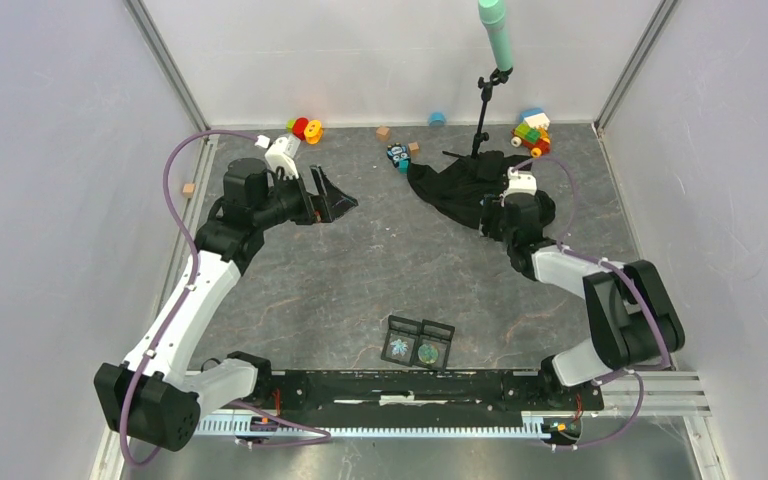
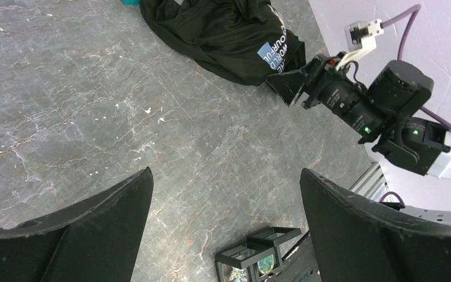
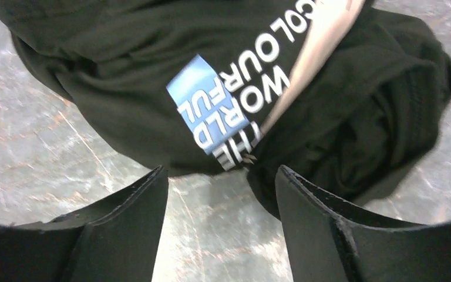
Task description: Pin the brooch onto the clothing
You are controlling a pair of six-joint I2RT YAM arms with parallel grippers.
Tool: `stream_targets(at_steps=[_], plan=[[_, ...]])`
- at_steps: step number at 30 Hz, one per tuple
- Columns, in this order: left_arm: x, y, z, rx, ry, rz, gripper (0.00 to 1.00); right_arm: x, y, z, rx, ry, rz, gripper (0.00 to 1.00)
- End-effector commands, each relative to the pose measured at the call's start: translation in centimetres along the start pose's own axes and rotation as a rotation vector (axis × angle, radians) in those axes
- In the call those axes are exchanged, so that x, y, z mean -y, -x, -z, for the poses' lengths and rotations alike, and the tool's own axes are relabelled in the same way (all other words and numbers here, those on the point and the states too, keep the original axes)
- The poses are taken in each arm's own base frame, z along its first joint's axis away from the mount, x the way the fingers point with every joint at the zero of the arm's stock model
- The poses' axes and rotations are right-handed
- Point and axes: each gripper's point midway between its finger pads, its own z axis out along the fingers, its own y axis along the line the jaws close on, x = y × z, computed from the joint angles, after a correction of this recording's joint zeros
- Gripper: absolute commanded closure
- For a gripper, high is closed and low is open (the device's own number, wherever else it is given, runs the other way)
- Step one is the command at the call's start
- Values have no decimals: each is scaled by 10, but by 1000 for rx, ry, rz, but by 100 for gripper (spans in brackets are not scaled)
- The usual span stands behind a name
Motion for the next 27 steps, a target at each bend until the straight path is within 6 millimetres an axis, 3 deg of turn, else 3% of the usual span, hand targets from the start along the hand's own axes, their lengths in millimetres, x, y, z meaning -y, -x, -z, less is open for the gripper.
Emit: stream_targets(at_steps=[1,3,4,10,23,25,27], plan=[[10,14,1,34,-43,-1,0,-25,33,-18,58,99,-27,45],[10,13,0,30,-46,-1,0,-31,34,-24,36,121,-20,88],[10,13,0,27,-46,1,0,-35,35,-25,26,135,-20,100],[11,13,0,27,-51,2,0,-79,50,3,74,299,-6,100],[2,16,3,49,1,-14,0,-221,96,86,237,554,122,100],[-1,17,4,56,14,-17,0,-227,103,86,241,544,131,90],[-2,16,3,53,19,-17,0,-222,106,84,236,503,134,61]])
